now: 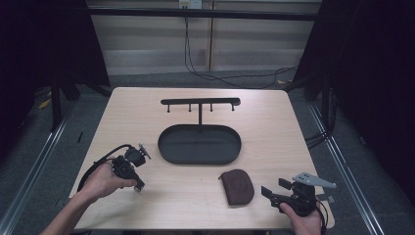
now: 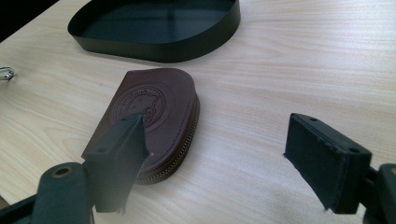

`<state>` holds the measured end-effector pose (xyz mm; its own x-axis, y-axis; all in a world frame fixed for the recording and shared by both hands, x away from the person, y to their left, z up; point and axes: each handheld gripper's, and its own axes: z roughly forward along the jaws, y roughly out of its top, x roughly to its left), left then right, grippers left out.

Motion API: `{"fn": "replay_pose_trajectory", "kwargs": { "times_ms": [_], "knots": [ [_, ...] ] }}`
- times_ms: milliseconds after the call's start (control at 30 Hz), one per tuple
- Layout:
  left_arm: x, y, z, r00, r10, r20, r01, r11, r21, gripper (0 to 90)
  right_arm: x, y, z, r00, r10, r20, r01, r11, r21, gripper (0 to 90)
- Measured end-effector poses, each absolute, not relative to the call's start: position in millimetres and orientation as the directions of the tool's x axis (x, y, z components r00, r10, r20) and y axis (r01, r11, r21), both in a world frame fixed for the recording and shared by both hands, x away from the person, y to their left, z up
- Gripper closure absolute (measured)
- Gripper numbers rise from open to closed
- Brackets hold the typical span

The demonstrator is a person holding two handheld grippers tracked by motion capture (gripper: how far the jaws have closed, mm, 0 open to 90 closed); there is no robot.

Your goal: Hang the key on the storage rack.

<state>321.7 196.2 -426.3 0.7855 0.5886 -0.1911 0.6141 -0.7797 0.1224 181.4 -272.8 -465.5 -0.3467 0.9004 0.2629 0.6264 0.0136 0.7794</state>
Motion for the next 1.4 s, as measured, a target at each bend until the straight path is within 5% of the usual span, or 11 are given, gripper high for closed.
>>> {"fn": "replay_pose_trajectory", "kwargs": {
  "times_ms": [867, 1400],
  "knots": [
    [324, 197, -390, 0.811, 0.569, -0.137, 0.583, -0.804, 0.113, 88.9, 181, -272, -466, -0.345, 0.903, 0.256, 0.628, 0.019, 0.778, 18.8],
    [334, 199, -367, 0.786, 0.601, -0.146, 0.619, -0.763, 0.187, 89.0, 181, -272, -465, -0.349, 0.902, 0.255, 0.627, 0.023, 0.778, 18.8]
  ]
}}
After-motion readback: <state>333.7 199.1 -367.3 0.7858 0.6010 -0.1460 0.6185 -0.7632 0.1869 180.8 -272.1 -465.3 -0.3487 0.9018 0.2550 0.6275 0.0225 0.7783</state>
